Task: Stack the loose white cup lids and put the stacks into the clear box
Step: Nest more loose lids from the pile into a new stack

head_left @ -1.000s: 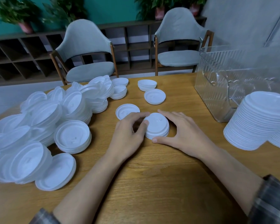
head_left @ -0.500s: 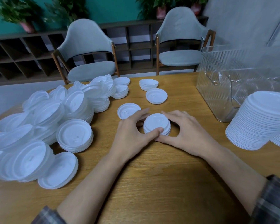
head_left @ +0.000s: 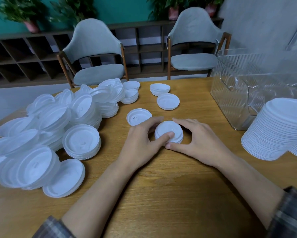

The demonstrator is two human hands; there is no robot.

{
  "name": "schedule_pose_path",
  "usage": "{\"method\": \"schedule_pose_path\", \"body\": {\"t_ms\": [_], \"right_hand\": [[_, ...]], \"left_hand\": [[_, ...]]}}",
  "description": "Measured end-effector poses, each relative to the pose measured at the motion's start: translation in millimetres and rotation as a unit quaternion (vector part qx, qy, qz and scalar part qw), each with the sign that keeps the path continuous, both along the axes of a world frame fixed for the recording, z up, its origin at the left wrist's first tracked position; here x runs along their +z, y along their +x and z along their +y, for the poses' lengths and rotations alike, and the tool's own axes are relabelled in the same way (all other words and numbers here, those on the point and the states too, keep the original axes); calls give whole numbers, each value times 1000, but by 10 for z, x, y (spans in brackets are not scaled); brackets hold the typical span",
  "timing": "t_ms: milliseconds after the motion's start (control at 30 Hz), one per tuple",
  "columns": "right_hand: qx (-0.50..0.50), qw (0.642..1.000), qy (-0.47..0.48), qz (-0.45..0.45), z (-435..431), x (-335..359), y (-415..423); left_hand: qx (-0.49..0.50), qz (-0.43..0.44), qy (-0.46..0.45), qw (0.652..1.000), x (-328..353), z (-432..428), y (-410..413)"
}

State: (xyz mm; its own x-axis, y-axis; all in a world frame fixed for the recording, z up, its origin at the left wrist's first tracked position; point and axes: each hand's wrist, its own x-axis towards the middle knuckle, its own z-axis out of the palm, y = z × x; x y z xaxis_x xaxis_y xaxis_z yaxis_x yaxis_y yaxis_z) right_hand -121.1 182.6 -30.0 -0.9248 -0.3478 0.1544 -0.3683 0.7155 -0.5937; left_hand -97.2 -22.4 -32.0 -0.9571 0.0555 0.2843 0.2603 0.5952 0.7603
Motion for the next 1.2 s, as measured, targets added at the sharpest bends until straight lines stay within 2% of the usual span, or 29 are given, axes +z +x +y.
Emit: {"method": "schedule_pose_path", "body": {"t_ms": [133, 167, 267, 500, 567, 700, 833, 900, 967, 1000, 1100, 1200], "right_hand": [[-13, 1000, -4, 0, 1, 10, -9], [-15, 1000, -6, -1, 2, 8, -10], [-17, 1000, -4, -8, 5, 3, 1], [-15, 1000, -5, -9, 5, -1, 4], [-15, 1000, -5, -8, -2, -2, 3], [-12, 1000, -17, -2, -1, -29, -12], [-11, 1000, -21, -9, 4, -54, -26], [-6, 999, -34, -7, 7, -68, -35], [-8, 999, -44, -8, 8, -75, -44], [-10, 999, -46, -9, 9, -76, -45], [-4, 999, -44, 9, 12, -93, -40], [5, 998, -49, 28, 2, -101, -46]], "left_hand": [[89, 138, -61, 985, 8, -183, -94], [102, 141, -96, 980, -13, -249, -130], [112, 74, -168, 977, -114, -367, -215], [109, 83, -143, 980, -124, -338, -201], [105, 99, -77, 987, -61, -286, -154], [95, 71, 150, 981, 104, -153, -81], [65, -42, 379, 922, 182, -104, -62], [42, -101, 425, 899, 164, -88, -67], [30, -131, 409, 903, 126, -79, -84], [30, -131, 375, 917, 111, -85, -92], [51, -89, 209, 973, 82, -121, -97], [67, -59, 69, 994, 67, -90, -46]]}}
